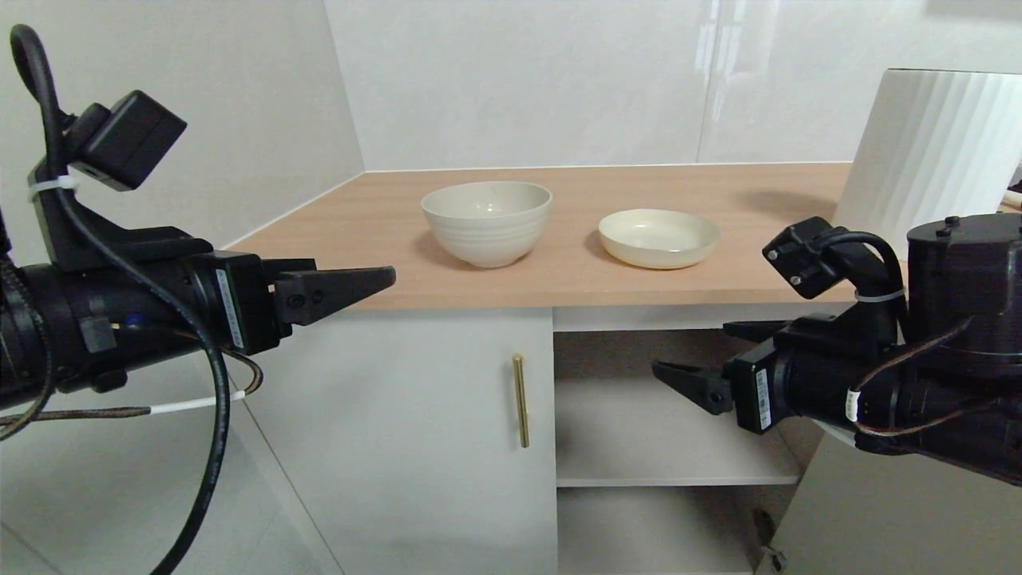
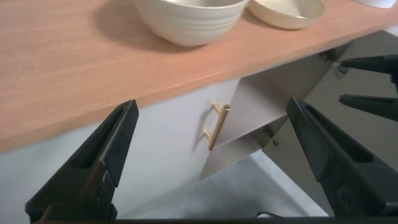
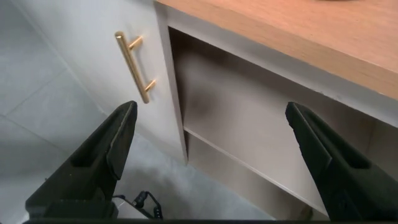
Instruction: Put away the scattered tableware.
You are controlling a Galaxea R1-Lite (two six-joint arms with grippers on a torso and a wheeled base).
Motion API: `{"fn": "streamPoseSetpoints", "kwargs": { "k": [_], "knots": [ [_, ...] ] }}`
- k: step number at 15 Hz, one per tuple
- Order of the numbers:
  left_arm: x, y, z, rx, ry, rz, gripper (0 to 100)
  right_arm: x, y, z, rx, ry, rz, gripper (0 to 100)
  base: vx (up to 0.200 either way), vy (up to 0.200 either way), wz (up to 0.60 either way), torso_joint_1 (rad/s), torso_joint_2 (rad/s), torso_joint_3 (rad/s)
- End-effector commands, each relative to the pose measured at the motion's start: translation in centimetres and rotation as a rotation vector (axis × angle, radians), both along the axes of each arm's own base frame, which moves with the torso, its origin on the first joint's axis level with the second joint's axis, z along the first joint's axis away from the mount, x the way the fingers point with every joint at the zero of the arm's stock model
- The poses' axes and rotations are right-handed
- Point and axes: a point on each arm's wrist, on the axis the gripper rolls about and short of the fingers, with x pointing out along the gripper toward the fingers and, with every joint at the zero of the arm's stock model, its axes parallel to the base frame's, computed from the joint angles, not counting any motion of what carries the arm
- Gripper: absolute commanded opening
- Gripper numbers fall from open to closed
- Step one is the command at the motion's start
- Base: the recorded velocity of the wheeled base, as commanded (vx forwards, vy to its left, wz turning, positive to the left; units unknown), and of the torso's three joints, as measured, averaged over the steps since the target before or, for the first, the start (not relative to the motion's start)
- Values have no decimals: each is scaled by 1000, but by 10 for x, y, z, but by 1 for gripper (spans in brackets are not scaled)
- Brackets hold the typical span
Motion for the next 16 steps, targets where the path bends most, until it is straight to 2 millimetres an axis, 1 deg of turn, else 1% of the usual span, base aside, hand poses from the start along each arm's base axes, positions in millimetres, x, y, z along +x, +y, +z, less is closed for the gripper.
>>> {"fn": "streamPoseSetpoints", "kwargs": {
  "k": [1, 3, 9, 11, 13, 14, 16],
  "knots": [
    [1, 0, -1, 1, 3, 1, 100, -1, -1, 2, 3, -5, -2, 100, 0, 0, 0, 0, 0, 0],
    [2, -1, -1, 2, 6, 1, 100, -3, -3, 6, 13, -19, -1, 100, 0, 0, 0, 16, -109, -87],
    [5, -2, -4, 7, 19, -1, 100, -7, -6, 10, 24, -32, 0, 100, 0, 0, 0, 94, -403, -308],
    [12, -5, -10, 18, 46, -1, 100, -1, -4, 6, 12, -19, -12, 100, 0, 0, 0, 132, -464, -320],
    [15, -6, -12, 20, 53, -1, 100, 2, -6, 4, 6, -16, -24, 100, 0, 0, 0, 154, -476, -315],
    [15, -6, -13, 22, 56, -1, 100, 11, -9, 1, -14, -15, -49, 100, 0, 0, 0, 163, -476, -310],
    [15, -6, -12, 20, 53, -1, 100, 19, -11, -1, -4, -32, -75, 100, 0, 0, 0, 171, -495, -305]
  ]
}}
